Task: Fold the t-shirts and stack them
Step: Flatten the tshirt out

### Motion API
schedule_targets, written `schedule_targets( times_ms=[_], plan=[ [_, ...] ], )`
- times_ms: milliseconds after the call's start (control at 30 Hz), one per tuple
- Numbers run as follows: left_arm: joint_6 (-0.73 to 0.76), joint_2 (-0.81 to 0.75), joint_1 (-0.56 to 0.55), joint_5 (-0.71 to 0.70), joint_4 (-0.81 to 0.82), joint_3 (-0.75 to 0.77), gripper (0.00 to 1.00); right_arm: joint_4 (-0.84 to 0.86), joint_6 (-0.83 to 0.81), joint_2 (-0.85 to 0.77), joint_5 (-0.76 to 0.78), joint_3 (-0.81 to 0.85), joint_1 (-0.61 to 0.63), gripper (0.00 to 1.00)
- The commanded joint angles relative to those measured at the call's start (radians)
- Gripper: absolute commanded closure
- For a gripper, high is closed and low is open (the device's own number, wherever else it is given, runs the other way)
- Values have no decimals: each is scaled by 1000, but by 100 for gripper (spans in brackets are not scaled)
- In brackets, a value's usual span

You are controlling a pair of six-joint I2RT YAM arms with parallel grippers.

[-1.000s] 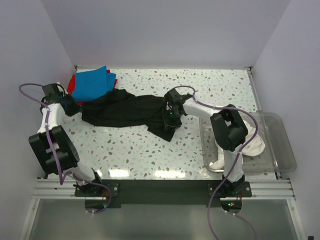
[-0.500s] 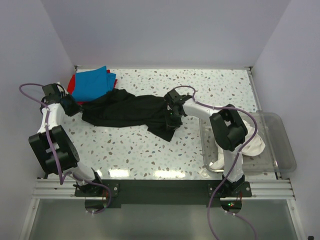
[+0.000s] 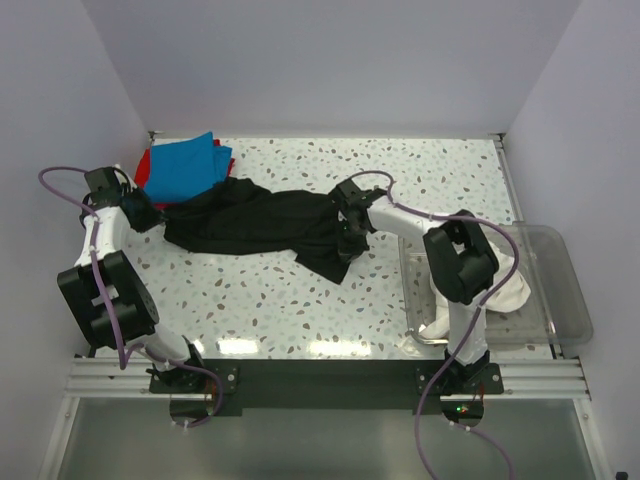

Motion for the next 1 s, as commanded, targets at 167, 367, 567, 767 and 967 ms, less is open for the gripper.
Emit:
schedule_targets(
  times_ms=[167, 367, 567, 767, 967],
  plan=[
    [17, -7, -2, 33, 41, 8, 100, -132, 5, -152, 52, 75, 1, 98],
    [26, -17, -6, 45, 46, 16, 100, -176, -1, -212, 92, 118, -13, 100],
    [24, -34, -35, 127, 91, 49, 100, -137, -7, -270, 58, 182, -105, 100],
    [35, 8, -57, 314, 114, 203, 100, -158, -84, -260, 57, 423, -255, 100],
    [73, 51, -77, 440, 81, 448, 100, -235, -122, -174, 37, 784, -361, 100]
  ],
)
